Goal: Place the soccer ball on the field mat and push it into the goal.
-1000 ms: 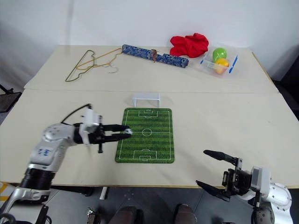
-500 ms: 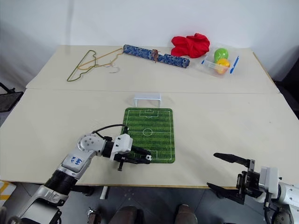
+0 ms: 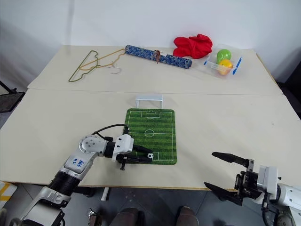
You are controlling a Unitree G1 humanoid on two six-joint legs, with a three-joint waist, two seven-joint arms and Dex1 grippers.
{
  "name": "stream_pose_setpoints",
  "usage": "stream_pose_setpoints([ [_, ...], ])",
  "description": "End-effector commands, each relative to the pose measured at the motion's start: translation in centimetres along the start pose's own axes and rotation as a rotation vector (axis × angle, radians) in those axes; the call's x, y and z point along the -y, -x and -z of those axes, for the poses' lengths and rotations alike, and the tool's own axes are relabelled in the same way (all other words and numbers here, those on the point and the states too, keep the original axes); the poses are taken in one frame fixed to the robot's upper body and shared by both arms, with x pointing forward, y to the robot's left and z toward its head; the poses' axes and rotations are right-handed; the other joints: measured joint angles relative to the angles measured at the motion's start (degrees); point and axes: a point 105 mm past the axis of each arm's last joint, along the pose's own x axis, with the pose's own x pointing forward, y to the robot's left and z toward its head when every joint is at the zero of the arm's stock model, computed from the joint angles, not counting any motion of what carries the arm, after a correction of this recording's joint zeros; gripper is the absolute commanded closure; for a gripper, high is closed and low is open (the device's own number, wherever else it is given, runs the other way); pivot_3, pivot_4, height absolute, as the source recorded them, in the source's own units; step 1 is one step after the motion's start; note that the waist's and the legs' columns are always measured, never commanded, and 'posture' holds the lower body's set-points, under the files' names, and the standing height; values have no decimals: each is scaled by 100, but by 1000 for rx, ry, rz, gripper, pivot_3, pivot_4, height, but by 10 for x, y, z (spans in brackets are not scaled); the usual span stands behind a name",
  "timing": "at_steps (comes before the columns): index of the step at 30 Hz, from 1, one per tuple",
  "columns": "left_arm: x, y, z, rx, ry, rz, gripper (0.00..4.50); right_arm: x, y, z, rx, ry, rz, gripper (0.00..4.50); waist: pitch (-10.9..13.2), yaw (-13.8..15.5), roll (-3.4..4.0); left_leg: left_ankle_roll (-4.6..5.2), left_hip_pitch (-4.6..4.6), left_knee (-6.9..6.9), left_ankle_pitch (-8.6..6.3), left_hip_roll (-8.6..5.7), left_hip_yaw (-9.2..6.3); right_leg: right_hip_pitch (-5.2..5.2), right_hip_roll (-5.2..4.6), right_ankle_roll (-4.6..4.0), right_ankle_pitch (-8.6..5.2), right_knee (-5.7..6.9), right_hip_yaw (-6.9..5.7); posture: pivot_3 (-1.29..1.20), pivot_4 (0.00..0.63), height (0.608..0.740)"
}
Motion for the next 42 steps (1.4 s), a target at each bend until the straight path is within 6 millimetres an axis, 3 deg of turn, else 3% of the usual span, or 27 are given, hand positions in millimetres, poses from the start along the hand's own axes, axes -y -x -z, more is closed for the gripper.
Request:
stream_pose_setpoints([
  [1, 0, 3, 3, -2, 17, -22, 2342, -1, -3, -7, 17, 11, -1, 0, 0, 0, 0, 0, -1, 0, 0, 0, 0, -1, 0, 0, 0, 0, 0, 0, 150, 740],
  [3, -5, 3, 1, -2, 3, -63, 1744, -2, -3, -7, 21, 2, -2, 0, 0, 0, 0, 0, -1, 0, 0, 0, -1, -1, 0, 0, 0, -1, -1, 0, 150, 740],
  [13, -3, 6, -9, 60, -18, -44, 1744, -4, -13, -11, 33, -22, -10, 0, 0, 2, 0, 0, -2, 0, 0, 0, -3, -1, 0, 0, 0, 0, -3, 0, 150, 740],
  [20, -13, 24, -26, 136, -41, -86, 1744, -2, -16, -11, 36, -33, -10, 0, 0, -1, 0, 0, -3, 0, 0, 0, -4, -1, 0, 0, 0, 0, -3, 0, 150, 740],
  [24, -11, 53, -40, 181, -74, -98, 1744, 0, -18, -9, 38, -39, -14, 0, 1, -7, -2, 0, -4, 0, 0, 0, -5, -2, 0, 0, 0, 0, -4, 0, 150, 740],
  [28, 7, 86, -47, 192, -57, -89, 1744, 7, -20, -10, 52, -27, -6, 0, 1, -59, 0, -1, -4, -1, 0, 5, -6, -4, 1, -1, 0, 0, -4, 0, 150, 740],
  [32, 43, 111, -28, 86, 47, -42, 2702, 15, -17, -8, 51, 3, -23, 0, 3, -81, 4, 0, -3, -1, 0, 4, -6, -3, 0, -1, 0, -1, -2, 0, 150, 740],
  [37, 77, 102, -17, 107, 161, -63, 4306, 20, -7, 2, 24, 4, -65, 0, 7, 14, 7, 1, -4, -2, -1, 2, -12, 0, -4, -1, -1, -4, -5, 0, 150, 740],
  [42, 79, 67, -24, 185, 164, -87, 4473, 22, 0, 8, 16, 11, -89, 0, 5, 16, 10, 1, -4, -2, -1, -3, -20, 6, -8, -2, -1, -5, -12, 0, 150, 740],
])
